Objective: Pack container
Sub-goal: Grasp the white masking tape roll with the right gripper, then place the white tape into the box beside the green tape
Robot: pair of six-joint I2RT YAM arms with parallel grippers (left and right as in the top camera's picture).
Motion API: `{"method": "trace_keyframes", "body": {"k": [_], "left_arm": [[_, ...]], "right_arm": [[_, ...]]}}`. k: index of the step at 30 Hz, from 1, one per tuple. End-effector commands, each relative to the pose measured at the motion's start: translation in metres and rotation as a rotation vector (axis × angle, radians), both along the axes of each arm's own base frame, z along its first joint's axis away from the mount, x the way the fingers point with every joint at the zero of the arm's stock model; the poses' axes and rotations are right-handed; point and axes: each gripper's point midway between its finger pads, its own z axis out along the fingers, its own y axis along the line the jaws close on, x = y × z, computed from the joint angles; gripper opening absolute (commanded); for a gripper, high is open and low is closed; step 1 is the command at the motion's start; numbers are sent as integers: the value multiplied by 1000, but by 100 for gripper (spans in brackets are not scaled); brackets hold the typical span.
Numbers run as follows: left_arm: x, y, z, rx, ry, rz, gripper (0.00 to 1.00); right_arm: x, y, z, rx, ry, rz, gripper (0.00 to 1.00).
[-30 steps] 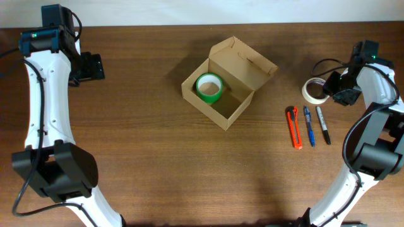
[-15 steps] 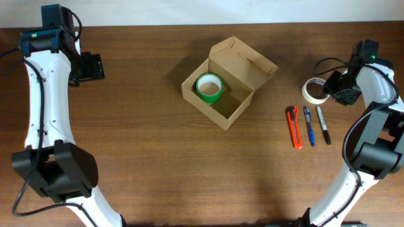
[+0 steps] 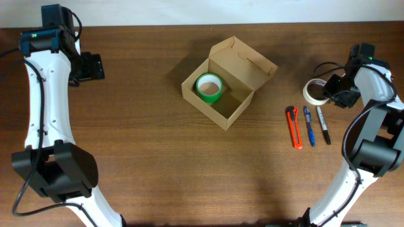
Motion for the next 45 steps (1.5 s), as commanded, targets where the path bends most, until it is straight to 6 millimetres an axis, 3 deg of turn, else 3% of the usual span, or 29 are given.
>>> {"method": "trace_keyframes", "body": {"k": [1,6,11,18,22,25,28,38,39,42,43,45], "left_arm": [[0,2,-6,-8,11,2,100],[0,2,-6,-8,11,2,100],[0,2,-5,-7,11,2,100],[0,2,-6,-8,12,2,100],[0,2,-6,-8,11,2,100],[0,2,-5,-7,11,2,100],[0,2,-6,-8,12,2,100],[0,2,-6,-8,11,2,100],[0,2,-6,-8,11,2,100],[0,2,-5,-7,11,2,100],[0,2,-6,-7,12,2,100],[0,2,-6,-7,12,2,100]], "right_arm": [[-4,-5,-6,-25,26,-18,36],[-5,-6,-8,-31,33,-19,36],[-13,-4,-22,-20,82,-19,36],[-20,-1,-31,-7,120,-17,6],[-19,14,-29,72,114,71,4],[-16,25,-16,117,96,147,4],[-8,34,13,118,63,240,4],[24,88,174,8,-148,487,4],[26,106,200,-12,-185,541,4],[26,143,238,-38,-245,649,4],[25,172,258,-54,-287,736,4],[23,210,278,-67,-338,834,4]]}}
